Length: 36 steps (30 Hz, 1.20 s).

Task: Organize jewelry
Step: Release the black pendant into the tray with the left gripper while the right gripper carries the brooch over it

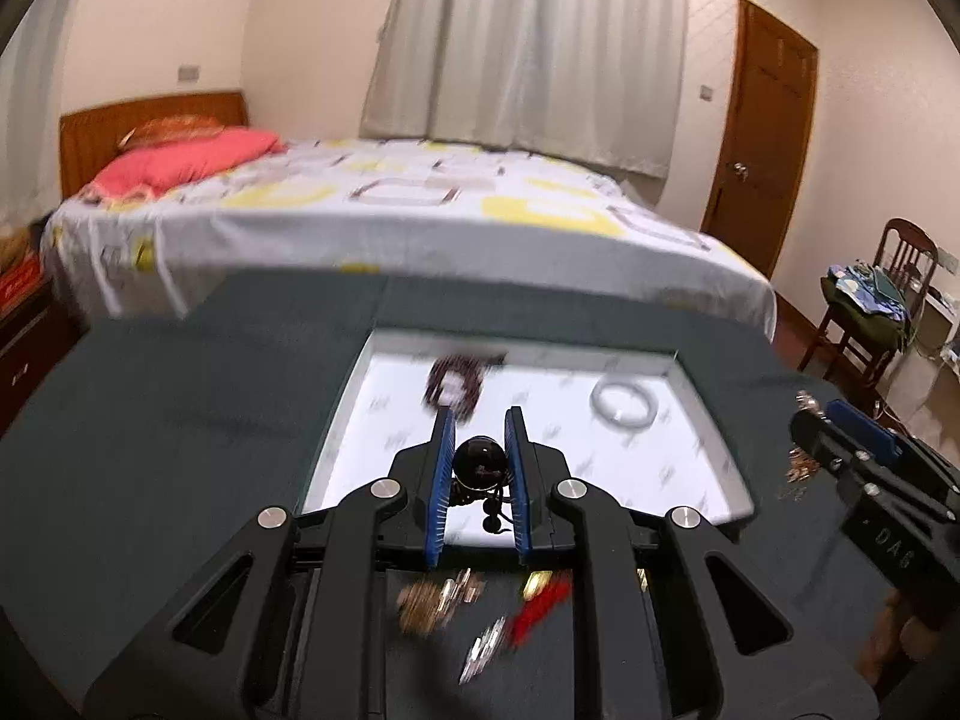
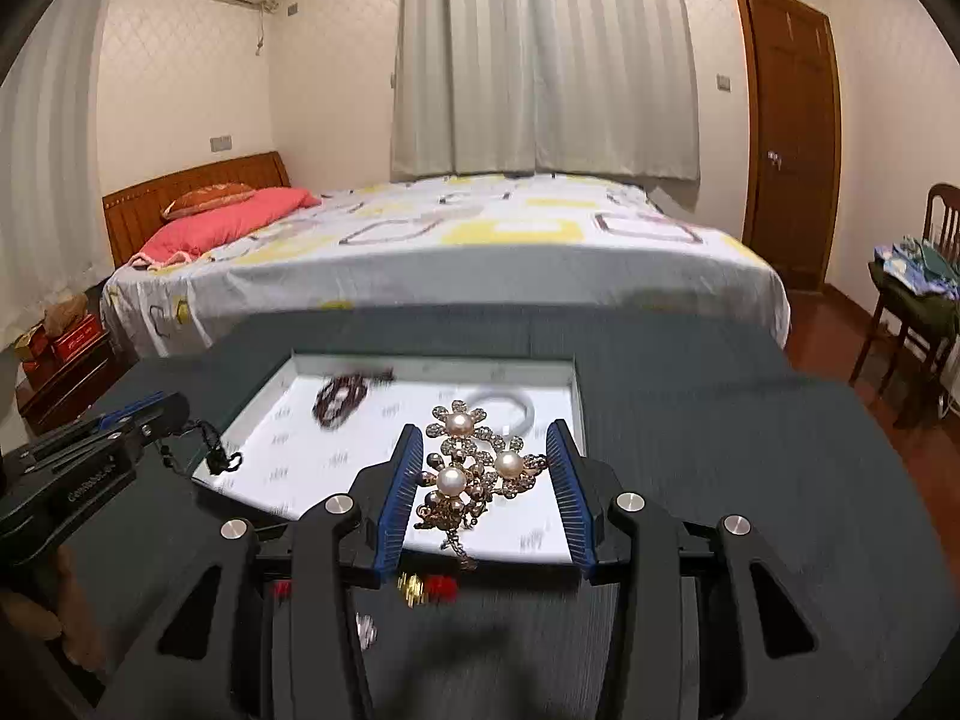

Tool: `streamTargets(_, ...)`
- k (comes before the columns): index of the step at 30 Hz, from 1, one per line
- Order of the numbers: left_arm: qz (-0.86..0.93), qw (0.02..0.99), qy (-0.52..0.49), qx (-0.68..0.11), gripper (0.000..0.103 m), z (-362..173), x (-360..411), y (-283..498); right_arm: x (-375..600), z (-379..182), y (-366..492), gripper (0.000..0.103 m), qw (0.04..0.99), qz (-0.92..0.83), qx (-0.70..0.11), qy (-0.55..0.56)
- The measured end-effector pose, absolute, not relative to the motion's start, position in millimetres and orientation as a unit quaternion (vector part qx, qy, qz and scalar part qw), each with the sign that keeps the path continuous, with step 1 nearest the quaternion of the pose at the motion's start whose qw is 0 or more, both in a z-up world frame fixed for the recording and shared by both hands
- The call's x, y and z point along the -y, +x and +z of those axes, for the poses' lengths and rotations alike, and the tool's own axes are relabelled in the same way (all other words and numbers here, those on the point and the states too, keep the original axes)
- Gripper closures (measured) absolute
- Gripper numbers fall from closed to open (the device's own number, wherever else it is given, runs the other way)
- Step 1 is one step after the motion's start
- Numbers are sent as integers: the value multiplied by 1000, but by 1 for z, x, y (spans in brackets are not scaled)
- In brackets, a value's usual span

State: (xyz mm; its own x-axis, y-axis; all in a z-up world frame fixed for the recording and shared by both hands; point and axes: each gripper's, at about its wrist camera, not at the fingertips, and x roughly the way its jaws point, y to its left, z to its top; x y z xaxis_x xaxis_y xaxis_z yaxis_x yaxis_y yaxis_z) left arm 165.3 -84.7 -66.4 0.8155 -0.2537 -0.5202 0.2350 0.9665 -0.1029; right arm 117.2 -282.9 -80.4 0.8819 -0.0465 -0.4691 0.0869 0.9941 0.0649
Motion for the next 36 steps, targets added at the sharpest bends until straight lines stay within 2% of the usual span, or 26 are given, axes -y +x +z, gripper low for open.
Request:
streamTargets(11, -145, 944, 11, -297, 86, -83, 145, 247, 303, -103, 194, 60, 963, -50, -258, 52)
streamTargets(20, -139, 915, 22, -377, 86, -135, 169, 305, 315, -147, 237, 60, 943, -60, -323, 53)
streamTargets(28, -139, 889, 46, -434, 86, -153, 180, 326, 317, -169, 252, 60, 925, -63, -372, 53)
streamTargets(31, -138, 880, 60, -450, 75, -158, 183, 329, 314, -169, 251, 60, 924, -66, -374, 48)
streamTargets(33, -132, 881, 63, -450, 60, -158, 184, 330, 314, -169, 251, 60, 923, -65, -376, 50)
streamTargets(36, -126, 886, 66, -440, 51, -156, 184, 328, 314, -170, 251, 59, 923, -63, -377, 48)
